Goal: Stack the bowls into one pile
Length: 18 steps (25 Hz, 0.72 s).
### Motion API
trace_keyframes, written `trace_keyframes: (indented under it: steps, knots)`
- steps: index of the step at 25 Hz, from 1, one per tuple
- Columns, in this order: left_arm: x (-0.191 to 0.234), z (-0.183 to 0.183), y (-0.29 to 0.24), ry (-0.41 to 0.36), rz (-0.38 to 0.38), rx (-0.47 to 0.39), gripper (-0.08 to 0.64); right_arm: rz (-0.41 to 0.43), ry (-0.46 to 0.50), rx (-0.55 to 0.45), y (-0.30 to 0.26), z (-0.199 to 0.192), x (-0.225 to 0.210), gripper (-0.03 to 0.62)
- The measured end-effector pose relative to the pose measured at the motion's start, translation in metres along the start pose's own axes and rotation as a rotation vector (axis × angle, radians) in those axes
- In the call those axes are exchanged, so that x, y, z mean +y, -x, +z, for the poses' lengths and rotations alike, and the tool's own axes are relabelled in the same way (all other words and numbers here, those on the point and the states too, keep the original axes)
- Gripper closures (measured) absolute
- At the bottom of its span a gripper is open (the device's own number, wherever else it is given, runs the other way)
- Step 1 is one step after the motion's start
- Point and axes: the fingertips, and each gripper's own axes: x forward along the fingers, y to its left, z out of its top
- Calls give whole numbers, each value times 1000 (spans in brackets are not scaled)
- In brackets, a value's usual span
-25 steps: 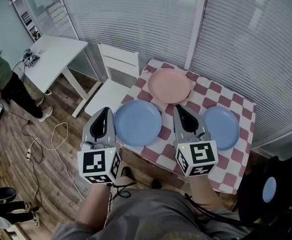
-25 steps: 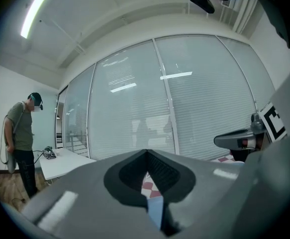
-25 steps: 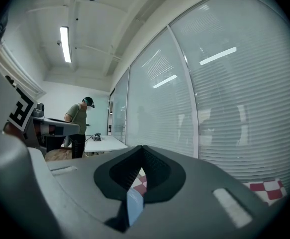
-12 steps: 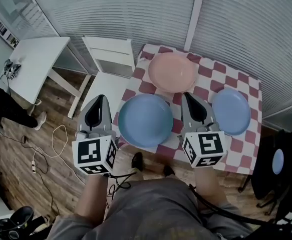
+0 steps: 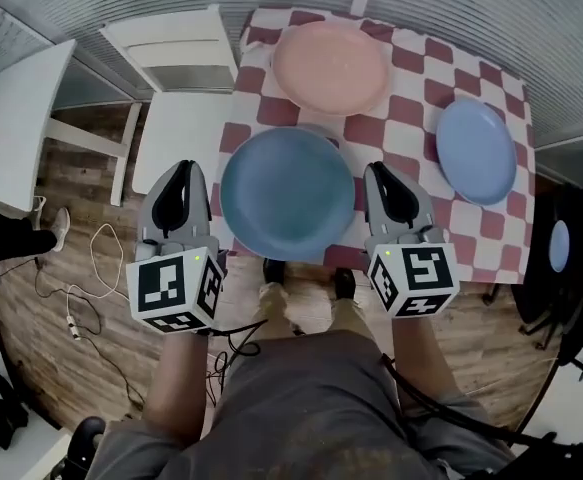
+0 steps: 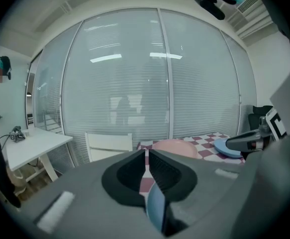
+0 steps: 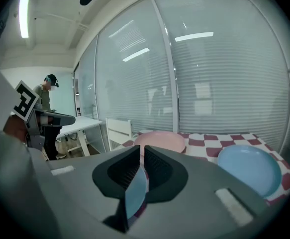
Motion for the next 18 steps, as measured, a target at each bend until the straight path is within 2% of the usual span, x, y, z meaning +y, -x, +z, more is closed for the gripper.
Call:
trace_keyframes:
  steps: [3, 7, 12, 18]
  knots:
    - [0, -30, -11, 15, -14, 55, 511, -13, -20, 57, -7, -32, -1, 507]
    - [-3, -66, -21, 29, -25, 121, 437, -24, -61, 119, -13, -70, -5, 465]
    - [-7, -101, -28, 39, -53, 200, 425, -26, -97, 174, -17, -100, 1, 459]
    - [-5, -122, -36, 41, -55, 246, 422, -28, -109, 209, -23, -117, 4, 462]
